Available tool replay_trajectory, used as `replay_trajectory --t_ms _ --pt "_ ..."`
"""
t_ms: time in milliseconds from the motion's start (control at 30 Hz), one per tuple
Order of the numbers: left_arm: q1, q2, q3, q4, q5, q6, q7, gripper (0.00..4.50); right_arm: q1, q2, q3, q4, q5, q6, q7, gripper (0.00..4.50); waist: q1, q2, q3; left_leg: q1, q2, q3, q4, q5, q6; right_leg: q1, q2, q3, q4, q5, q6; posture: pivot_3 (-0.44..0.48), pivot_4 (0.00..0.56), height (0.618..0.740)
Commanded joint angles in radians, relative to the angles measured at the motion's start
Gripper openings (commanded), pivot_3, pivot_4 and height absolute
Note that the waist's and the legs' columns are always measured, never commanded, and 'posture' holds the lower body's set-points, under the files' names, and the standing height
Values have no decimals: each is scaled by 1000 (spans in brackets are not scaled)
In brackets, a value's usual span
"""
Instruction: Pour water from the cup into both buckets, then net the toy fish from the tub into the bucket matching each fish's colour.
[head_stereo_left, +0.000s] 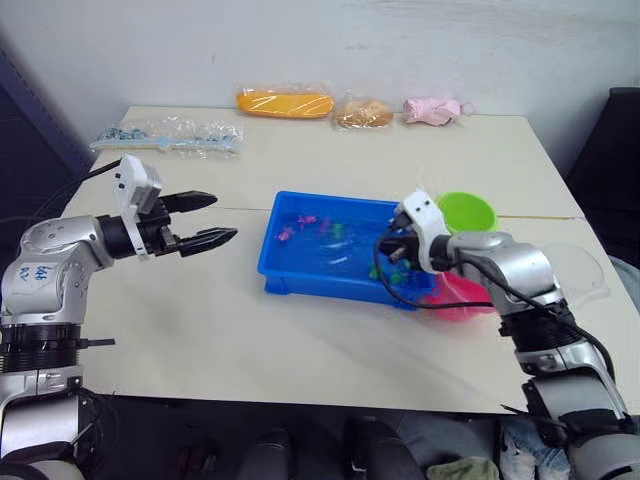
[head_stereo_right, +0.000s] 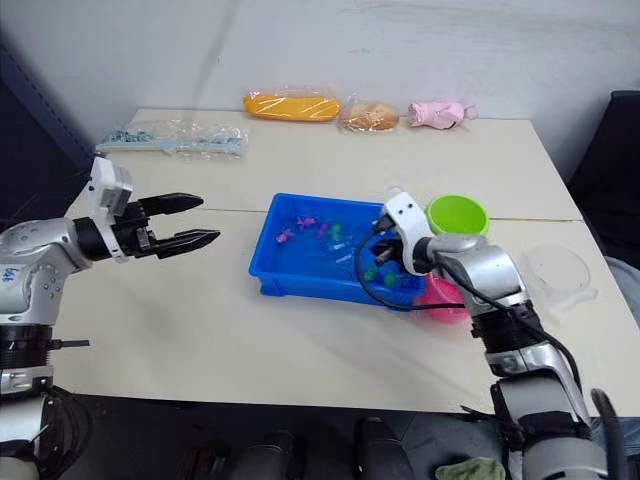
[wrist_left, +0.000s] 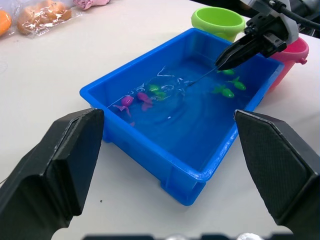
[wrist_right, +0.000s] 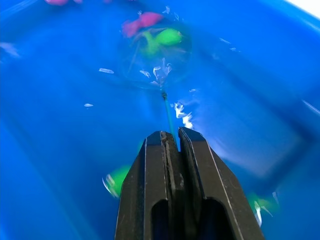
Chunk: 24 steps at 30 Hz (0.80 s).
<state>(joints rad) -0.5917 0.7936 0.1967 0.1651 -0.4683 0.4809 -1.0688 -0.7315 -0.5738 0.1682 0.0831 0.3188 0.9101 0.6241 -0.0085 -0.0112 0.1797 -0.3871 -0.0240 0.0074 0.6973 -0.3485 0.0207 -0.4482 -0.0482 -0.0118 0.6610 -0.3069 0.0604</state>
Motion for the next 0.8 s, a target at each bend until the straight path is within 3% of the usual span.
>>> replay_trajectory --t_ms 33,300,533,800 --pt "8 12 35 -45 -26 0 4 4483 13 -25 -77 -75 22 -25 24 0 -1 0 0 0 0 0 0 0 0 0 0 0 0 0 0 0 150 740" --pt "26 15 42 -63 -35 11 8 4483 74 -34 -179 -161 92 -128 123 0 -5 0 0 0 0 0 0 0 0 0 0 0 0 0 0 0 150 740" --pt "30 11 40 -70 -39 21 9 4483 99 -13 -118 -216 70 -189 151 0 -7 0 0 0 0 0 0 0 0 0 0 0 1 0 0 0 150 740" --pt "37 11 41 -78 -43 29 11 4483 139 -28 -70 -322 117 -15 162 0 -4 0 0 0 0 0 0 0 0 0 0 0 0 0 0 0 150 740"
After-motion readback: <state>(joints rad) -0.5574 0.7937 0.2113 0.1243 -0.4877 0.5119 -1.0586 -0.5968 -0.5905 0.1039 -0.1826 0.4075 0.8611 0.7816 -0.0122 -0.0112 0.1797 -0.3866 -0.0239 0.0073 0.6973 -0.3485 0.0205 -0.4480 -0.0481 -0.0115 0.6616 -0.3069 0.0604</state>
